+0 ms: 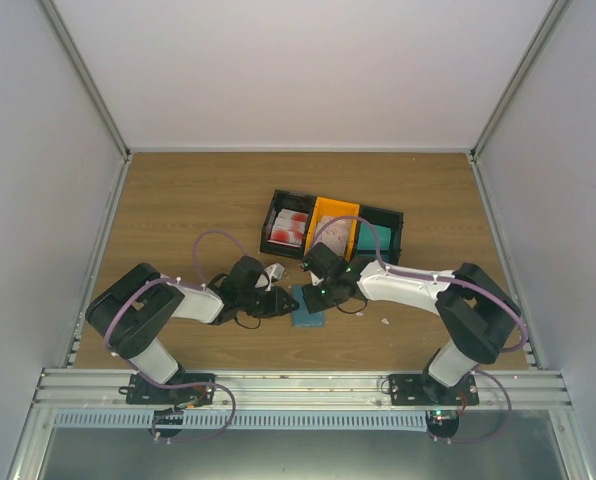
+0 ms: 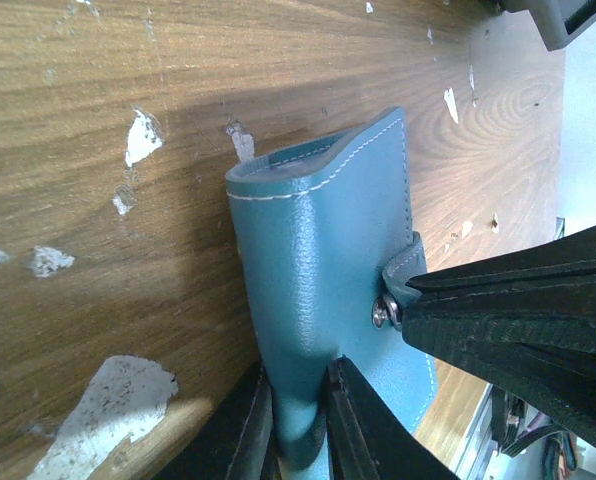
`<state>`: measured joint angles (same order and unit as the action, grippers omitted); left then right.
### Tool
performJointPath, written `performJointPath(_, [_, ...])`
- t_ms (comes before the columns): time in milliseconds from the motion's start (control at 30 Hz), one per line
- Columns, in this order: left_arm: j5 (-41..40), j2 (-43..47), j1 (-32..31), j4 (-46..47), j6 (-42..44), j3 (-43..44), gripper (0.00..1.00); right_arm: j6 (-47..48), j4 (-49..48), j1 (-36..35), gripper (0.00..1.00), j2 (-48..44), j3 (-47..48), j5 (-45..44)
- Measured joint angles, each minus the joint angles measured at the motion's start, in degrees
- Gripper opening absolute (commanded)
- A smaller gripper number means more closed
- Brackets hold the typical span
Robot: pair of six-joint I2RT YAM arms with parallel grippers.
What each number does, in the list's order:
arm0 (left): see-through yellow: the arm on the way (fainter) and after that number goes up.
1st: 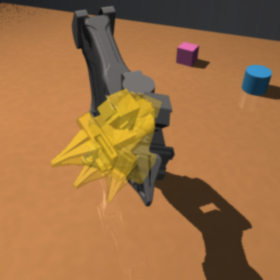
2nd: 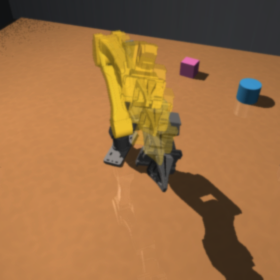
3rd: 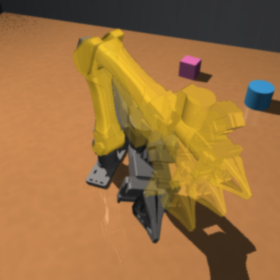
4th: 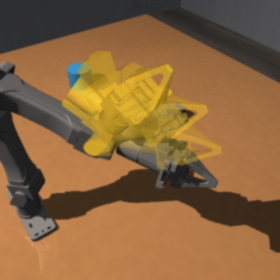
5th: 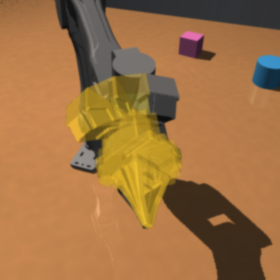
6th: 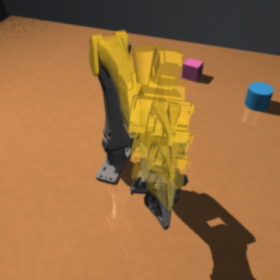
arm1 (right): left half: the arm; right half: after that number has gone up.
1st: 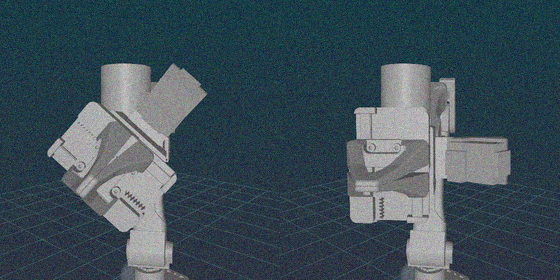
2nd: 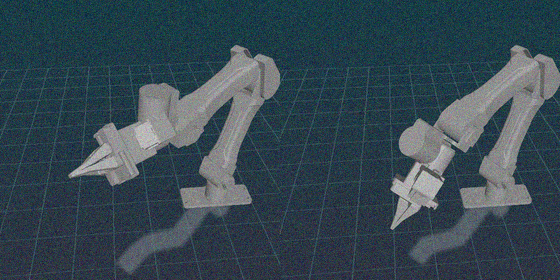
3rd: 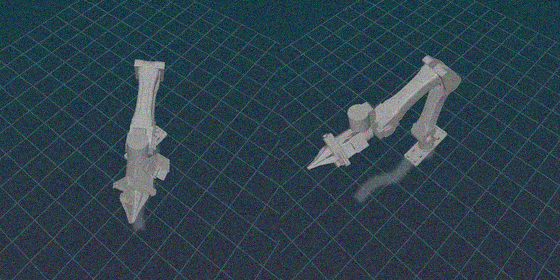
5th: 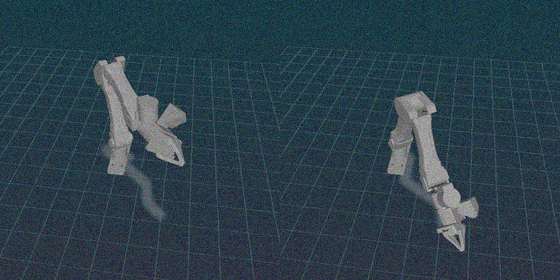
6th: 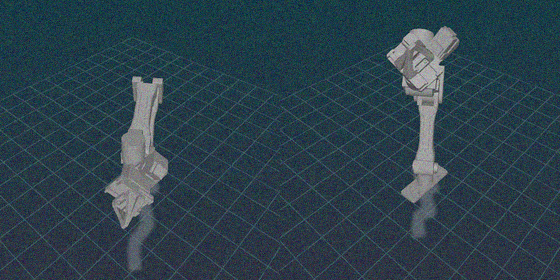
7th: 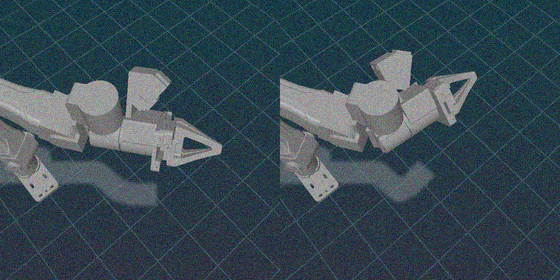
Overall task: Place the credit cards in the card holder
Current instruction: Close the card holder at the center of the board.
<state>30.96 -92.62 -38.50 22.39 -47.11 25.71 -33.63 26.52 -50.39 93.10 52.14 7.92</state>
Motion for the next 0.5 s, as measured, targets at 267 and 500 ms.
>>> performJointPath(267, [0.4, -0.3, 0.2, 0.3, 0.0, 0.0, 0.15, 1.0, 1.0, 0.0, 0.01, 1.0, 1.3, 0.3])
performJointPath(500, [1.0, -0.8, 0.4, 0.6, 0.1, 0.1, 0.13, 1.3, 1.8, 0.0, 0.0, 1.5, 2.0, 0.6])
